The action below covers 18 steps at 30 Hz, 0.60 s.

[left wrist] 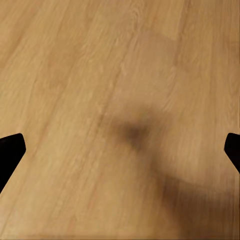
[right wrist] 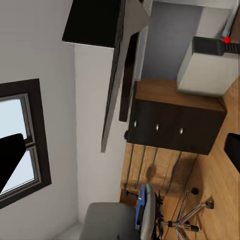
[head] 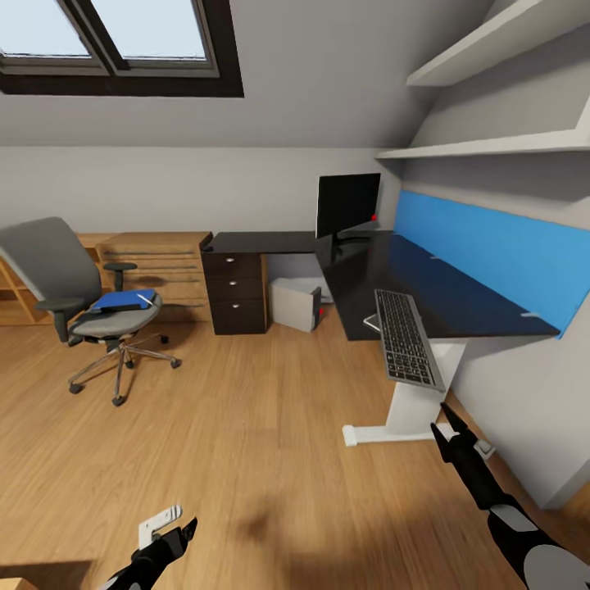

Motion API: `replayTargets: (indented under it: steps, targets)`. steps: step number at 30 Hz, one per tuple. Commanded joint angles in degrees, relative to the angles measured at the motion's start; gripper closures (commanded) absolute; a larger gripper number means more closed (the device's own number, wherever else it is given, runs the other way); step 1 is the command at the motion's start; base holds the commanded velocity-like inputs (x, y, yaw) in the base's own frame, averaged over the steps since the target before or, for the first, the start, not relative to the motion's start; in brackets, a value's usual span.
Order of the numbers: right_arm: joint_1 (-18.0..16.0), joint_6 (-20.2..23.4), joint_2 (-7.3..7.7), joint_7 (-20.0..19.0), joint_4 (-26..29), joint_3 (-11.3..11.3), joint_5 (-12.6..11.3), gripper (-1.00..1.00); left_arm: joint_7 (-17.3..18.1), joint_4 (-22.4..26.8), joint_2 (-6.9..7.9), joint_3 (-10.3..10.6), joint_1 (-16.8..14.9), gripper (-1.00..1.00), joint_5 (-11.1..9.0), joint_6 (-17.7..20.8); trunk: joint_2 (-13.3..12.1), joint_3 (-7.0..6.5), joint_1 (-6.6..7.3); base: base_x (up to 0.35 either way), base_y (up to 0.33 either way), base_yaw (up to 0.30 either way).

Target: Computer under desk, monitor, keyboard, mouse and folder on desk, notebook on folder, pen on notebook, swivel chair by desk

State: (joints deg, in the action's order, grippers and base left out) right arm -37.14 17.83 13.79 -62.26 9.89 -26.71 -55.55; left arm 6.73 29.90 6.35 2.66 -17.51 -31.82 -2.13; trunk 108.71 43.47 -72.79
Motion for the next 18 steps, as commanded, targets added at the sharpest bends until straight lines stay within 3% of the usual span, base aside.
replayTargets:
  steps: [1, 18]
  targets:
    - [0.0, 0.6, 0.01, 0.0, 0.0, 0.2, -0.6, -1.00, 0.1, -0.1, 0.06, 0.3, 0.0, -1.00, -0.6, -0.2, 0.4, 0.24, -0.22, 0.000, 0.000, 0.000]
    - [0.0, 1.0, 0.13, 0.0, 0.0, 0.1, -0.8, -1.00, 0.3, -0.5, 0.80, 0.3, 0.0, -1.00, -0.7, -0.2, 1.2, 0.59, -0.66, 0.000, 0.000, 0.000]
